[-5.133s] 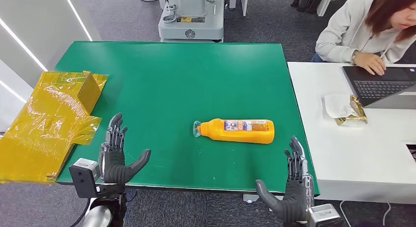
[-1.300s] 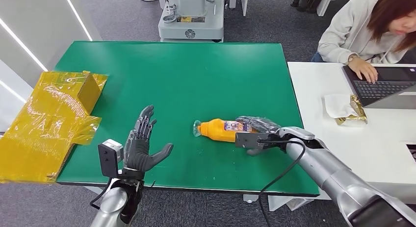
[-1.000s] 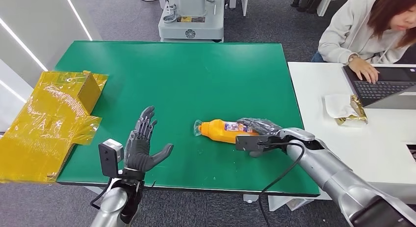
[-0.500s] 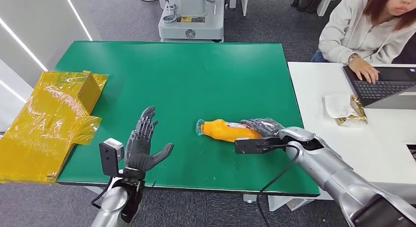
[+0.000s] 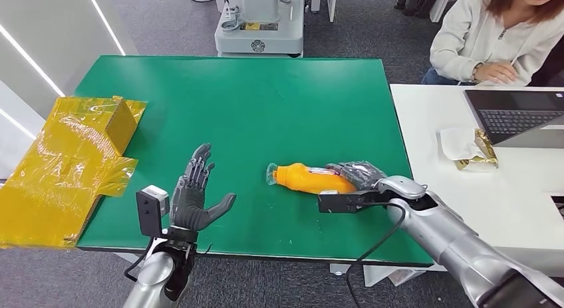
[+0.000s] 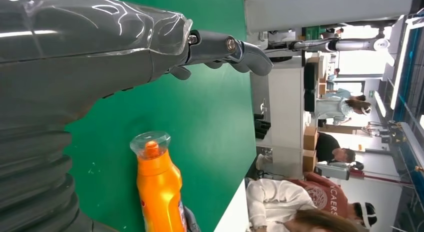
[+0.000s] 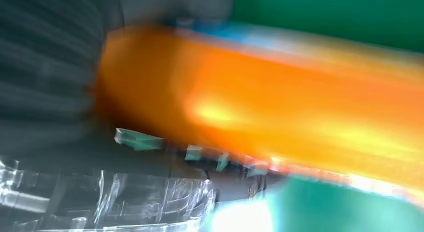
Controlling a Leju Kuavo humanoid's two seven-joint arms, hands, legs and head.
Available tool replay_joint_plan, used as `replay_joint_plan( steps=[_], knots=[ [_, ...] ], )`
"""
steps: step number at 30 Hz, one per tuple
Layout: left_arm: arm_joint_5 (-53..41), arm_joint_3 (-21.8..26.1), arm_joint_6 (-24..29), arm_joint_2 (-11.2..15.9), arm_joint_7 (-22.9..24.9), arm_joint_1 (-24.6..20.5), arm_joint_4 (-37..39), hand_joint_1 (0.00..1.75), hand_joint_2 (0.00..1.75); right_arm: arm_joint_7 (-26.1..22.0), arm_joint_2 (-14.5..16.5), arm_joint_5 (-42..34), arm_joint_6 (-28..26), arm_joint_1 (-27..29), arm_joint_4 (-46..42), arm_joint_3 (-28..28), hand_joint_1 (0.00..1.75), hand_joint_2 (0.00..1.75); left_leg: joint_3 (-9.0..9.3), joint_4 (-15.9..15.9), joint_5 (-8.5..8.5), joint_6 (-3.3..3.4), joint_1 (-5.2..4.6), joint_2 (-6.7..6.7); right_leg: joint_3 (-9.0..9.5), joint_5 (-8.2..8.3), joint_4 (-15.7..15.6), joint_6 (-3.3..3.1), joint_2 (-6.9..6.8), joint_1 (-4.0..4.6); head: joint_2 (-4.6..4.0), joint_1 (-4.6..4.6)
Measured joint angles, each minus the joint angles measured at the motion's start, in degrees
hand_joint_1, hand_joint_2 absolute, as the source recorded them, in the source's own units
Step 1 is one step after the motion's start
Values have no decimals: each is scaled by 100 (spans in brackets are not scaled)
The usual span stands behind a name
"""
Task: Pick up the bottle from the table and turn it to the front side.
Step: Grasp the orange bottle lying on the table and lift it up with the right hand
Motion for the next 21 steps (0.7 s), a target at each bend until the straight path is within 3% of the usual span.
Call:
replay_joint_plan(
  steps=[7, 21],
  knots=[
    [-60, 2, 33, -4, -45, 35, 3, 0, 175, -507, -1, -339, -814, 885, -607, -754, 175, 175, -3, -2, -2, 2, 0, -2, 0, -3, 0, 2, -3, 0, 0, -1],
    [-154, -2, 138, -51, -181, 95, 5, 0, 175, -1243, 22, -898, -1361, 2888, -2435, -2258, 175, 175, -7, -2, -5, 0, 0, -3, -2, -5, -2, 3, -6, 0, 0, 0]
  ],
)
